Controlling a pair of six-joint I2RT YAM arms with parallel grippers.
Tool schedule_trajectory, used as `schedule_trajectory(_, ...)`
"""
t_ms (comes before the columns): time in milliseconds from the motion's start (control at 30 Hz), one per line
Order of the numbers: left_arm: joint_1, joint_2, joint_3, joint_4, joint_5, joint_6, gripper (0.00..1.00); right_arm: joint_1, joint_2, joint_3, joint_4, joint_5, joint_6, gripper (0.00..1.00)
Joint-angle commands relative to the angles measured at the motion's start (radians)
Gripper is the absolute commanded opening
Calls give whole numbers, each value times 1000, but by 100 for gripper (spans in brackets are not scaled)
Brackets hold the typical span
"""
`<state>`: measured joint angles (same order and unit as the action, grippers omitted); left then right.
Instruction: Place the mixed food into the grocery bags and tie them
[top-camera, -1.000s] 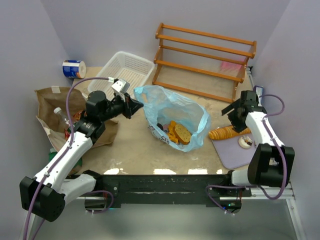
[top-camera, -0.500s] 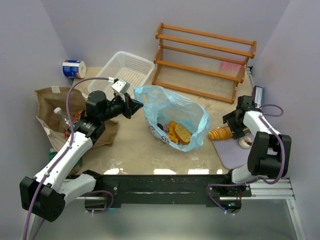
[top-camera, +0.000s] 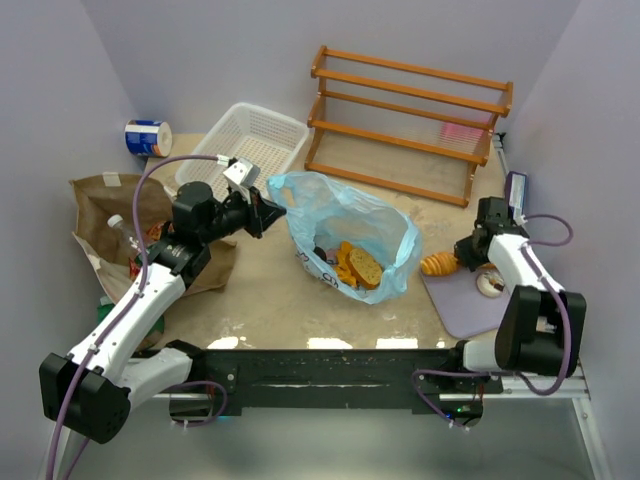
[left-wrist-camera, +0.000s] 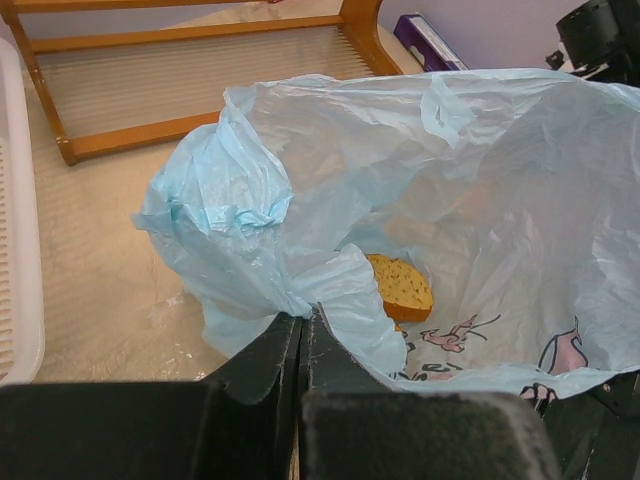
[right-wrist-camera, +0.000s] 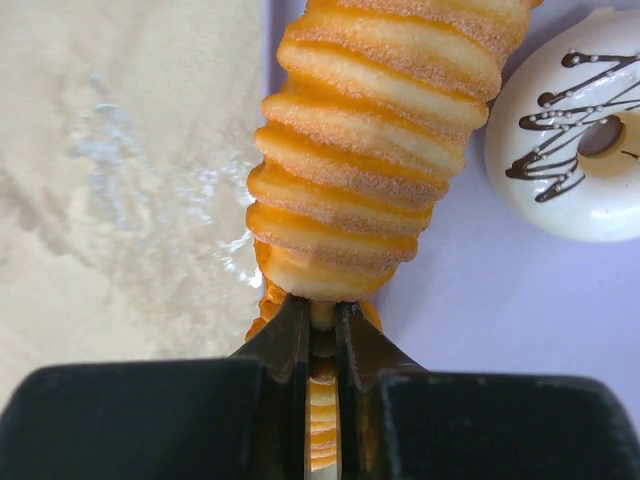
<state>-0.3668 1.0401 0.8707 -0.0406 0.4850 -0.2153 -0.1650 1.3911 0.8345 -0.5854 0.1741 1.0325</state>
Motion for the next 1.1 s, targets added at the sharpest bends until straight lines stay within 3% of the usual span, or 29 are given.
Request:
schedule_trajectory(0, 6, -20, 5, 13, -10, 27, 0, -7, -141, 60, -46, 33, 8, 0)
schedule_trajectory(167, 6, -25, 5, 16, 0, 27, 0, -4, -320, 139, -44, -28, -47, 0)
schedule_trajectory(300, 8, -28, 5, 19, 9, 30, 0, 28, -453, 219, 134, -171, -170, 0)
schedule_trajectory(400, 6, -35, 4, 22, 9, 31, 0, 106, -457, 300, 222, -212, -287, 0)
schedule_trajectory(767, 9, -49, -4, 24, -9, 42, 0, 709, -279, 586, 369, -56, -825, 0)
schedule_trajectory(933, 17, -52, -1, 25, -8, 44, 0, 982, -244, 534, 403, 114, -1073, 0)
schedule_trajectory(1067, 28, -52, 5, 25, 9, 28, 0, 1050, -247, 387, 482, 177, -1161, 0)
